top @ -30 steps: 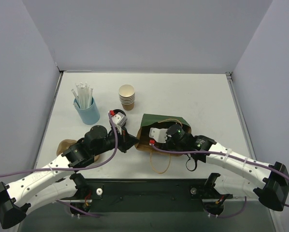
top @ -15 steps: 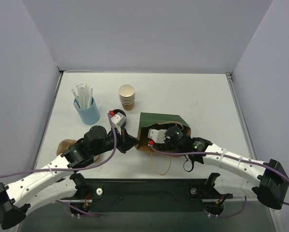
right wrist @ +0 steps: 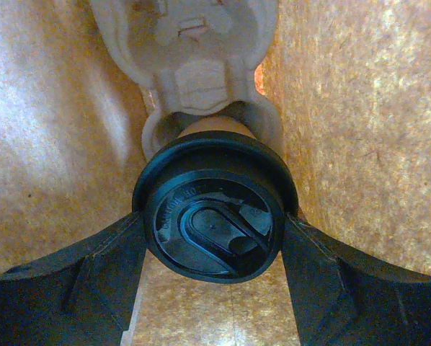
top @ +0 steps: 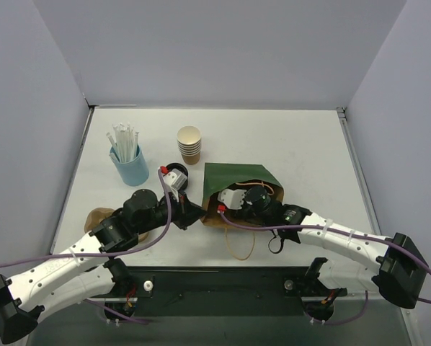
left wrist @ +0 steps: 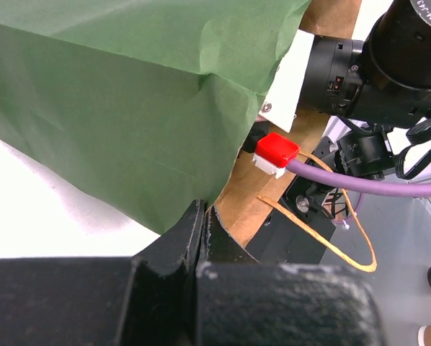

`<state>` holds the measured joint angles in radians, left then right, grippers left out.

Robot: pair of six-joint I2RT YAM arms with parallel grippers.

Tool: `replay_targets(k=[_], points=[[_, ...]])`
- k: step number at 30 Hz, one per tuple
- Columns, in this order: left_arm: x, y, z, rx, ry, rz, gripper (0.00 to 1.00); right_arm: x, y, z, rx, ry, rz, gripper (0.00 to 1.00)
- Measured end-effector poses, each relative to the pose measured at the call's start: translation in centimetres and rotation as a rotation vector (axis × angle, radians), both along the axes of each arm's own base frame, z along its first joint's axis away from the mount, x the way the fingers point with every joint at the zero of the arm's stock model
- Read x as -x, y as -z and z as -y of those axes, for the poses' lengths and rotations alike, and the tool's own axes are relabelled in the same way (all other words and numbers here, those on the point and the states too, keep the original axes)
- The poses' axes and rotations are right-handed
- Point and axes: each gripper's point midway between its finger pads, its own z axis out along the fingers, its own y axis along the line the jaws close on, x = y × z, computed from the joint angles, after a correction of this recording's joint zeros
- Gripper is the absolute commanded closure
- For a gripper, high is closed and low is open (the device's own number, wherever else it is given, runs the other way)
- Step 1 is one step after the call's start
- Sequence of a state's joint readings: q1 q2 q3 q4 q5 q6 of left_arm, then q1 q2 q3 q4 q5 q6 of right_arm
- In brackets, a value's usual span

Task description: Pack the takeout coffee

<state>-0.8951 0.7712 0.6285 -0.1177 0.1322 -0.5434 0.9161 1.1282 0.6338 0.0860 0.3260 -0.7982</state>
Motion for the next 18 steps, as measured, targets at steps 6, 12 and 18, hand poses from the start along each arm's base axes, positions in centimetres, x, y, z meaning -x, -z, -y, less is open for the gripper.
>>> replay_targets(k=[6,12,18], points=[[0.0,0.2,0.1,0.004,-0.006,-0.023,1.0,-0.3,-0.1,-0.1,0.001,0.004,0.013,0.61],[0.0,0.4,0.1,0.004,-0.016,-0.045,1.0,0.2,-0.2,0.4,0.0,0.012,-0.001,0.62],[-0.1,0.9,0.3,0.002,-0.027,-0.078,1.0,0.6,-1.0,1.0,-0.021,0.014,0.012,0.6]])
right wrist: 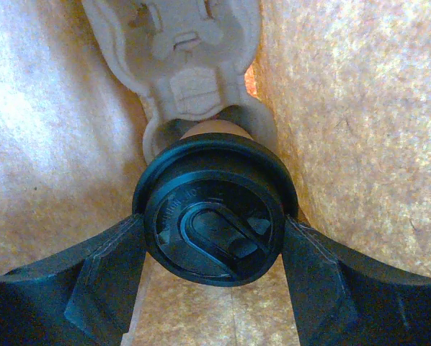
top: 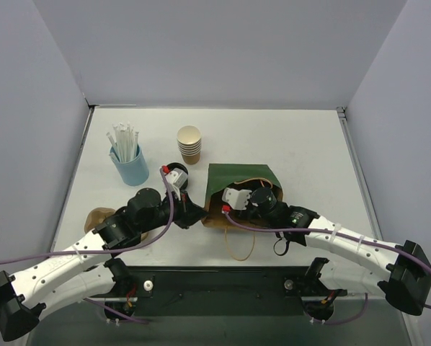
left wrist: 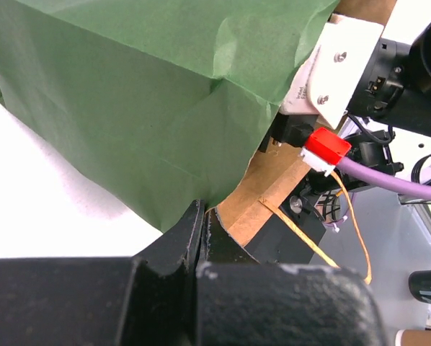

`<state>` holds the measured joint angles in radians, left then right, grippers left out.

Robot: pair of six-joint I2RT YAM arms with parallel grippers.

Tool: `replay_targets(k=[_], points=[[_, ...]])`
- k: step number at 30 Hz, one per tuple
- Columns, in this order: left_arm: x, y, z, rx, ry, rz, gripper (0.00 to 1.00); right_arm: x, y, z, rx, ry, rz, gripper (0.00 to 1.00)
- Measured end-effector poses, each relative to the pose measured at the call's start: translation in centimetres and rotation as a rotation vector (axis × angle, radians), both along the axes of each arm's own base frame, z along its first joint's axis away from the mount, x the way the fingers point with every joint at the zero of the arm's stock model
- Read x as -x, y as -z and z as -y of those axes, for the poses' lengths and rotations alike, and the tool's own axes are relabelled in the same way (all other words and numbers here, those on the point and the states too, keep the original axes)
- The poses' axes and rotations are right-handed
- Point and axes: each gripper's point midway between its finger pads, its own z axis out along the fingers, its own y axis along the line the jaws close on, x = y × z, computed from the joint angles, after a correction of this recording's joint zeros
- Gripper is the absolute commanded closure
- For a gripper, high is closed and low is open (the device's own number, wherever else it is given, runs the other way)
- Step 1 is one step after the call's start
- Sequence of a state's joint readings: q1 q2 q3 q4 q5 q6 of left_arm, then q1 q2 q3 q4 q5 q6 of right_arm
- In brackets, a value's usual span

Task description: Pack the takeout coffee

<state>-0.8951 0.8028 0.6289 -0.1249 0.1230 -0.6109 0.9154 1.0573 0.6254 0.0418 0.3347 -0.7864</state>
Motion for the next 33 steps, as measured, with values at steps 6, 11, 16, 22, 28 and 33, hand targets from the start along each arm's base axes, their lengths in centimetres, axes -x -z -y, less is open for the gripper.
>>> replay_targets(k=[6,11,16,22,28,33], points=[[-0.1,0.3,0.1,-0.001,-0.011,-0.021,1.0,-0.1,1.2,0.7,0.007,0.011,-0.023,0.58],[-0.2,0.4,0.2,0.003,-0.018,-0.039,1.0,-0.9,1.5,0.2,-0.012,0.016,-0.019,0.58],[-0.2,0.6,0.3,0.004,-0.021,-0.052,1.0,-1.4,1.7,-0.4,-0.033,0.015,-0.014,0.58],[-0.2,0.7,0.3,0.007,-0.025,-0.064,1.0,-1.9,2.0,-1.0,-0.052,0.021,-0.012,0.57],[-0.3,0.7,0.3,0.007,-0.033,-0.062,1.0,-2.5,2.2,-1.2,-0.078,0.038,-0.006,0.55],[-0.3,0.7,0.3,0.007,-0.035,-0.064,1.0,-2.8,2.6,-1.2,-0.096,0.056,-0.008,0.53]])
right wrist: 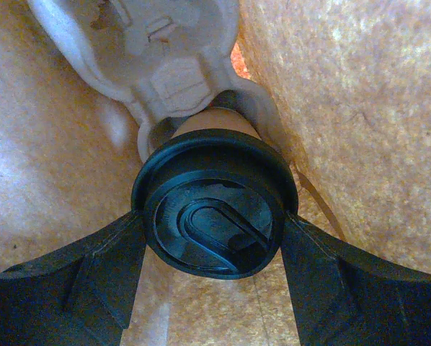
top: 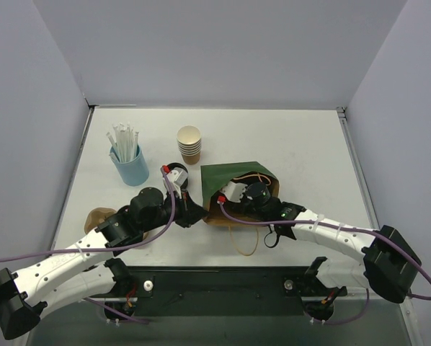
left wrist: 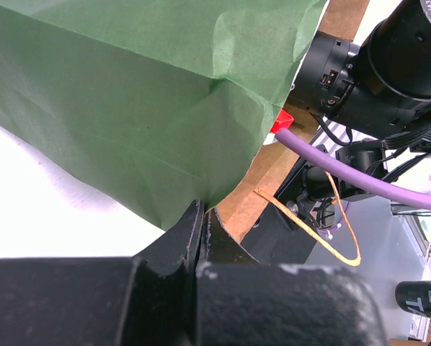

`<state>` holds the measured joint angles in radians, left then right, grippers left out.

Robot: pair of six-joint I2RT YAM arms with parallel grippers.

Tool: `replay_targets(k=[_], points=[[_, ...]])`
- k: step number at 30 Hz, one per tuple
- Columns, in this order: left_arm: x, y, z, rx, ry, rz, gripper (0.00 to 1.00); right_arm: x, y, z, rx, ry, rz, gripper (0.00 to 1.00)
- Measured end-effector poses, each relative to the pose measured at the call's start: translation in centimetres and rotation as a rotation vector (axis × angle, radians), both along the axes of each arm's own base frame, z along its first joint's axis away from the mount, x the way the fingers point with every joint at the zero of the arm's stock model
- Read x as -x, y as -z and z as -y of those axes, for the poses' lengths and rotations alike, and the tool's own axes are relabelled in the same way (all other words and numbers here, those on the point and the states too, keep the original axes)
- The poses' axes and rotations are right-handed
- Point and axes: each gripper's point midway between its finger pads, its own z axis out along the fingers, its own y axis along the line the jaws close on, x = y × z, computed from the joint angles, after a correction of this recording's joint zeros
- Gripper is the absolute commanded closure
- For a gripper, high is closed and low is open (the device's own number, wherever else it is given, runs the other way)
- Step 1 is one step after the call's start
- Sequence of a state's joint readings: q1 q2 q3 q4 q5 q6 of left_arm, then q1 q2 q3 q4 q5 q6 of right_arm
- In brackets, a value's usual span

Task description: Pack the takeout coffee

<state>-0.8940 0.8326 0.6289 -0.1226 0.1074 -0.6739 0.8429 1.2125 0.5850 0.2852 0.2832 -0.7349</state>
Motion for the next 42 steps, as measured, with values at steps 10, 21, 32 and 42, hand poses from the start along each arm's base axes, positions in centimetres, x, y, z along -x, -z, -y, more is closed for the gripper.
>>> replay_targets(k=[10,21,32,42], points=[[-0.15,-0.01,-0.07,-0.001,-0.008,0.002,1.0,-0.17,0.2,0.11,-0.019,0.026,-0.005,0.5],[-0.52,0.02,-0.28,-0.005,-0.027,0.007,1.0,-0.68,0.7,0.24,-0.018,0.047,-0.019,0.44],[-0.65,-0.13,-0.27,0.0,-0.031,0.012,1.0,-0.79,0.8,0.29,-0.024,0.061,-0.031,0.28],[-0.69,-0.13,-0.2,-0.003,-0.028,0.016,1.0,-0.81,0.87,0.68,-0.013,0.074,-0.042,0.32]])
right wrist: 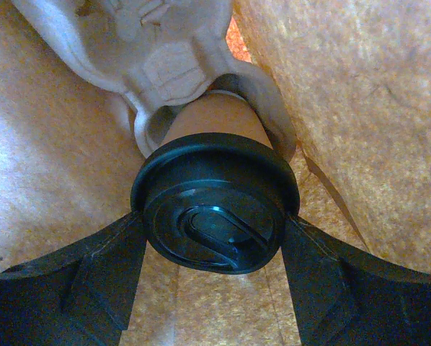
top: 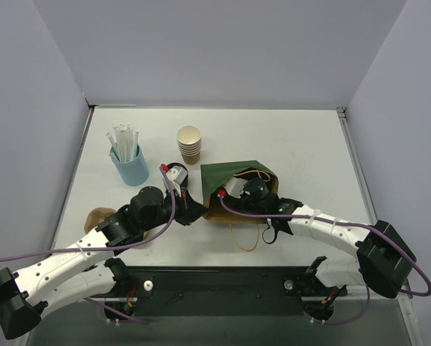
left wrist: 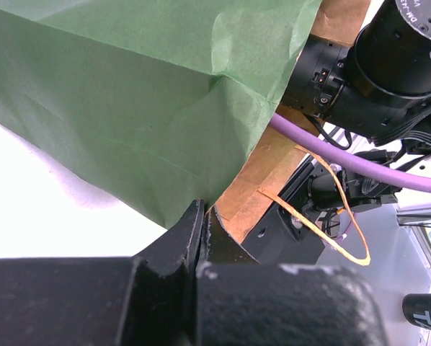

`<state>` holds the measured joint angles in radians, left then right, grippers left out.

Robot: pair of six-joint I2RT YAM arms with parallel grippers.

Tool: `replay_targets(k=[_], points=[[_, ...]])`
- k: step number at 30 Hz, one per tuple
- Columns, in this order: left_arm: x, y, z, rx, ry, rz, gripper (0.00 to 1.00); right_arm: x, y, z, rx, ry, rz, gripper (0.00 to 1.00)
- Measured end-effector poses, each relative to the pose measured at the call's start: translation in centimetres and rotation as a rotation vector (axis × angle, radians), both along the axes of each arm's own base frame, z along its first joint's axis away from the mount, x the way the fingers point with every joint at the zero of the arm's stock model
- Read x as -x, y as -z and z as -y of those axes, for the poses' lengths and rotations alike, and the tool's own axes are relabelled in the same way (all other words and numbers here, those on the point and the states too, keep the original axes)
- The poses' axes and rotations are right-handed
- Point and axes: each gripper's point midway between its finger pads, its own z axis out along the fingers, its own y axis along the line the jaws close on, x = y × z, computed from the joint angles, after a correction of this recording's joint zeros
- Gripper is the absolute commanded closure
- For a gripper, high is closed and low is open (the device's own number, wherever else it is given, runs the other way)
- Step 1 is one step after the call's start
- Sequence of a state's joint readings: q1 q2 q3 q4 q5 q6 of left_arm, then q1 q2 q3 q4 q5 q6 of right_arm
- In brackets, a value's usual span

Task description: Pack the takeout coffee

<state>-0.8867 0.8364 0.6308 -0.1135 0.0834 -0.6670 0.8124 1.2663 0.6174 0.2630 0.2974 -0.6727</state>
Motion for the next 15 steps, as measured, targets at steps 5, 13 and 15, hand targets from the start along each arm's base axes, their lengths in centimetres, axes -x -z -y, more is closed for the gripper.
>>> replay_targets(k=[5,13,15], points=[[-0.22,0.01,0.19,-0.006,0.002,0.006,1.0,-0.29,0.06,0.25,0.005,0.01,-0.011,0.28],[-0.28,-0.06,0.22,-0.009,0.005,0.015,1.0,-0.25,0.22,0.35,0.001,0.005,-0.036,0.14],[-0.3,-0.27,0.25,-0.007,0.006,0.019,1.0,-0.2,0.07,0.23,-0.006,0.001,-0.048,0.14]])
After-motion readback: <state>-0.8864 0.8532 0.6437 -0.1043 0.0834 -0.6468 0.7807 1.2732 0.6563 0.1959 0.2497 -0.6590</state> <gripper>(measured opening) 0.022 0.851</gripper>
